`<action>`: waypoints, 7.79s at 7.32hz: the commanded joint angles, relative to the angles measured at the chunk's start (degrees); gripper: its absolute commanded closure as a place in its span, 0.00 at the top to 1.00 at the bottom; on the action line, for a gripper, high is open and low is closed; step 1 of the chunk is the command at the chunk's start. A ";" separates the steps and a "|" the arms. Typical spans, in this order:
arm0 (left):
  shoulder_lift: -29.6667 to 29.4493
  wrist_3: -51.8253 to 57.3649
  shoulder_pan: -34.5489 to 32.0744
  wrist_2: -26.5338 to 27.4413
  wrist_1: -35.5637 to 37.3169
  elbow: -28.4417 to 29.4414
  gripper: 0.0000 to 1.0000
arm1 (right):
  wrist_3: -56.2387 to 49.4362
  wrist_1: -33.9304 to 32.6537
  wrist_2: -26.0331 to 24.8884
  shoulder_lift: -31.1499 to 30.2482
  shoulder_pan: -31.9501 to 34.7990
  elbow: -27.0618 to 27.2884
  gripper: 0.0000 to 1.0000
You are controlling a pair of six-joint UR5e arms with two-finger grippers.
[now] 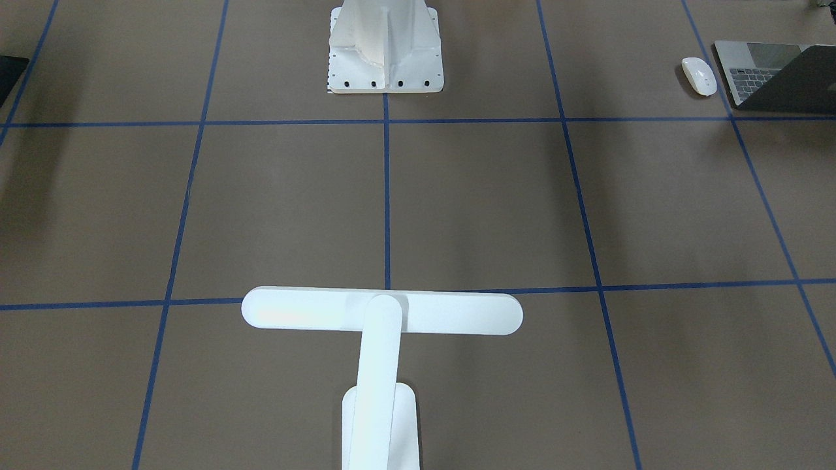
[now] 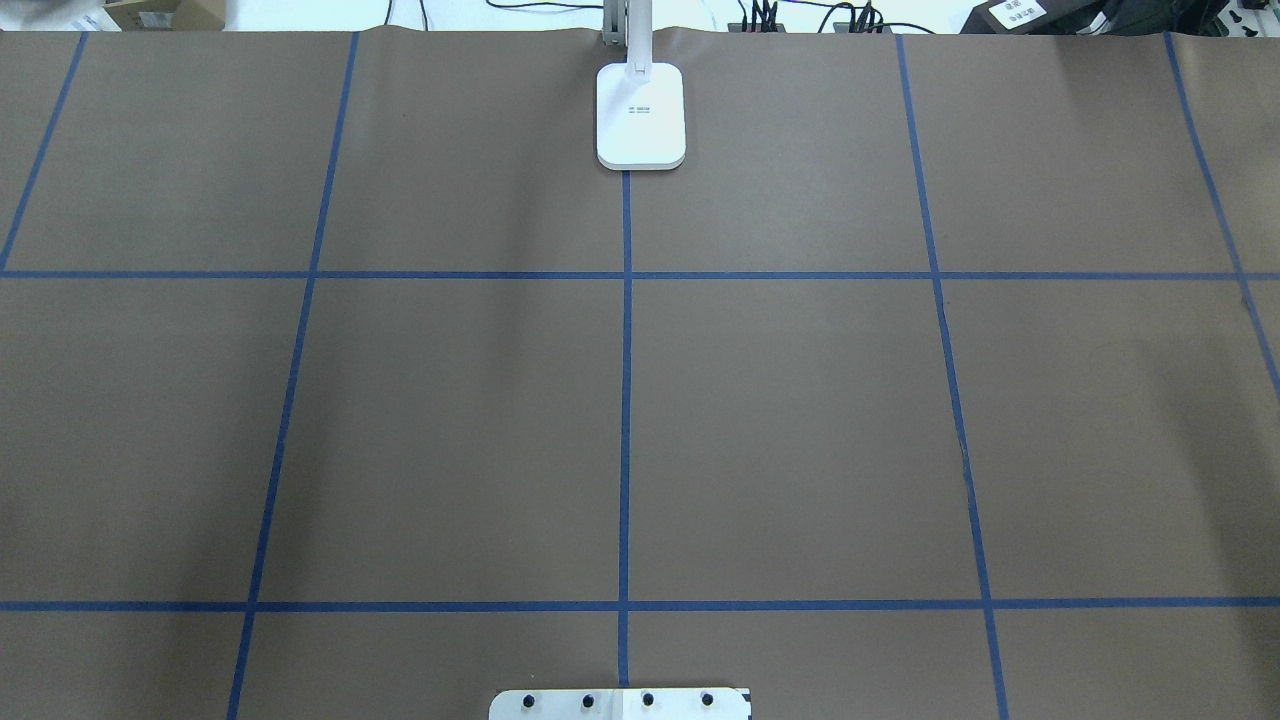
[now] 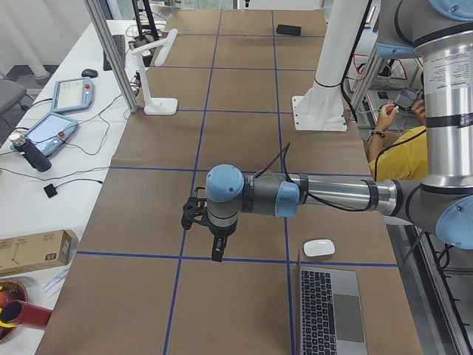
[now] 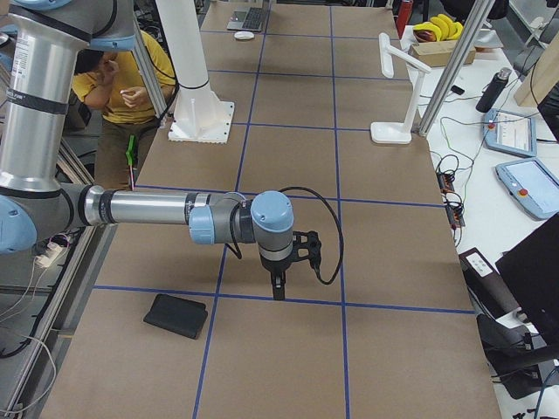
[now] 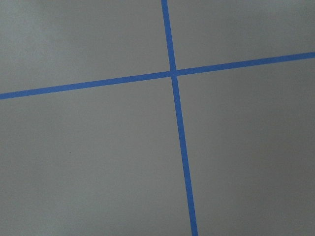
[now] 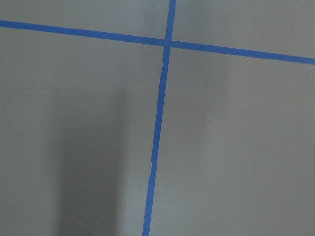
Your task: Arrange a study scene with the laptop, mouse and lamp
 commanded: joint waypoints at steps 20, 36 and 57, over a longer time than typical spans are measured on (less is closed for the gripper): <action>14.33 -39.12 -25.16 -1.11 15.22 1.40 1.00 | -0.09 0.00 0.00 -0.09 0.00 -0.15 1.00; 7.13 -52.60 -24.55 -12.12 14.78 8.02 0.00 | 0.00 0.00 0.00 0.00 0.00 -0.15 1.00; -51.57 -150.07 35.91 9.82 1.69 3.41 0.00 | 0.09 -0.18 0.00 0.09 0.00 -0.33 1.00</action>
